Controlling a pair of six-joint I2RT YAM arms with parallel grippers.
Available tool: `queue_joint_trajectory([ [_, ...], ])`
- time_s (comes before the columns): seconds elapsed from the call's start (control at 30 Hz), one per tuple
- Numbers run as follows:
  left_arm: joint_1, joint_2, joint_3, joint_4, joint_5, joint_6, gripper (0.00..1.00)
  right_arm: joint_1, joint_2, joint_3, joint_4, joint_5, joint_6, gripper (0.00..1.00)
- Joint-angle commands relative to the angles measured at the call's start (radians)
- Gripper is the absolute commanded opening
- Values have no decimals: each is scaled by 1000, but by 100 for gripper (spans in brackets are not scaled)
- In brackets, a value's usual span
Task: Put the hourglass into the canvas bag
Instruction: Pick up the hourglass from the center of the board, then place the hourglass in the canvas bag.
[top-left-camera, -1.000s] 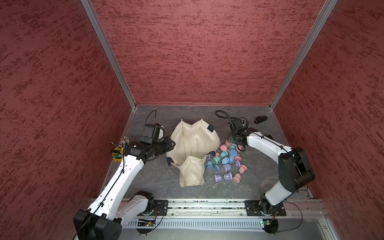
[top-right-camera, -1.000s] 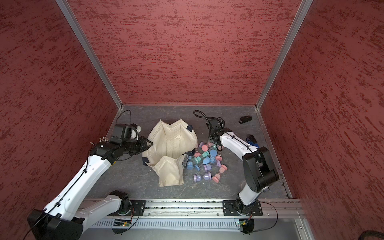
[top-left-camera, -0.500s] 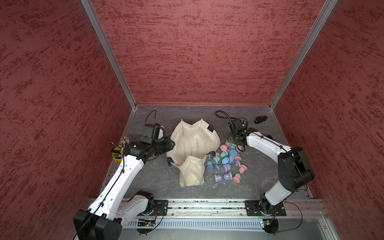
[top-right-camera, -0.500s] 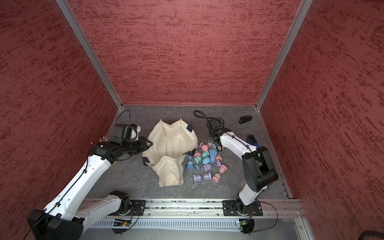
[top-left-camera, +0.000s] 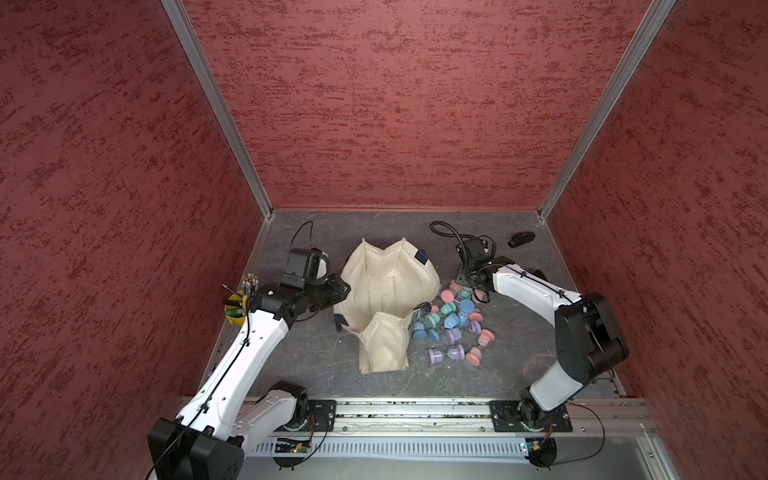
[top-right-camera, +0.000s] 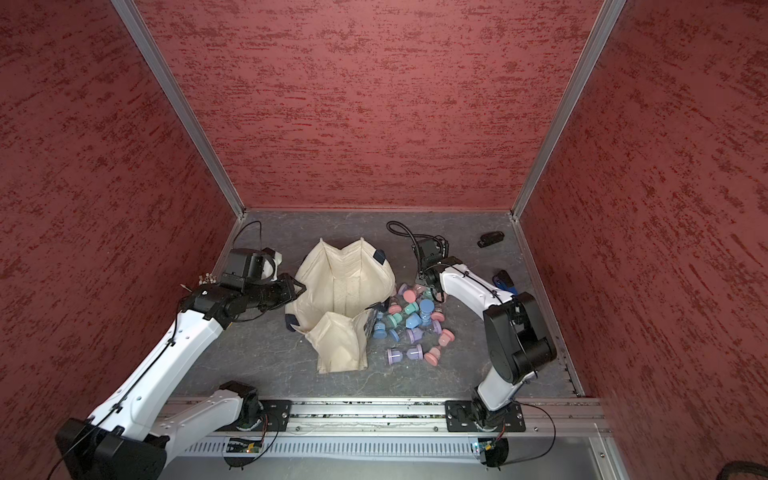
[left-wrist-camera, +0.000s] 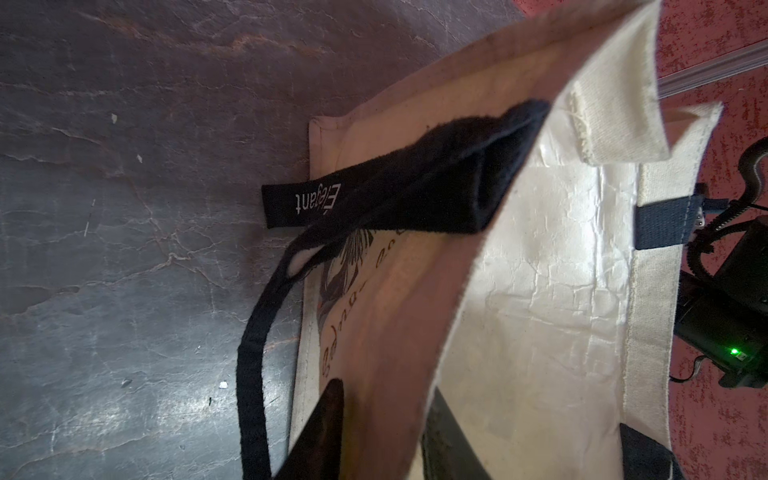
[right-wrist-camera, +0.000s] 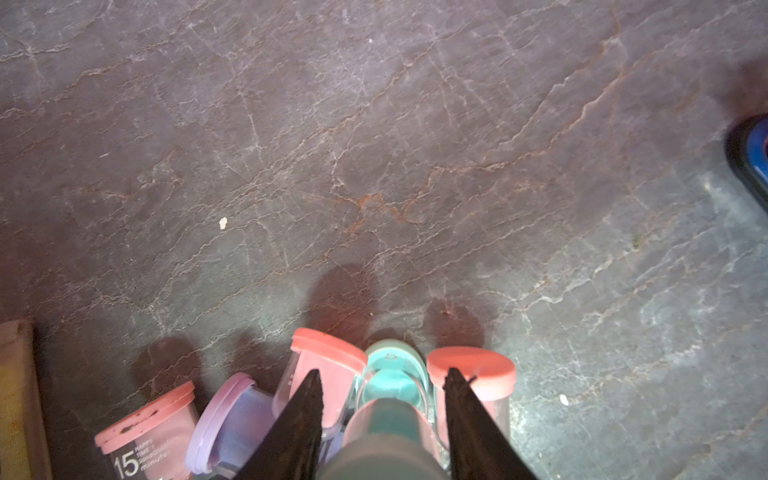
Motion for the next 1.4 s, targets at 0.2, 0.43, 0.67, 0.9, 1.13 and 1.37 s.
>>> queue_joint_trajectory([
  [0.2,6,-27,-39,77,21,-44,24,-3,-152,76,-79,87,29,2],
  [0.43,9,-51,-45,101,25,-57,21,-2,-297,229,-103,44,31,0],
  [0.67,31,-58,-73,144,54,-88,14,63,-375,342,46,-151,23,0],
  [0.9,63,-42,-96,198,81,-106,0,235,-298,409,108,-227,44,0],
  [1.13,99,-35,-89,227,103,-97,0,388,-148,399,122,-245,68,0],
  [1.37,108,-24,-88,244,136,-62,0,446,-30,348,140,-284,128,0],
])
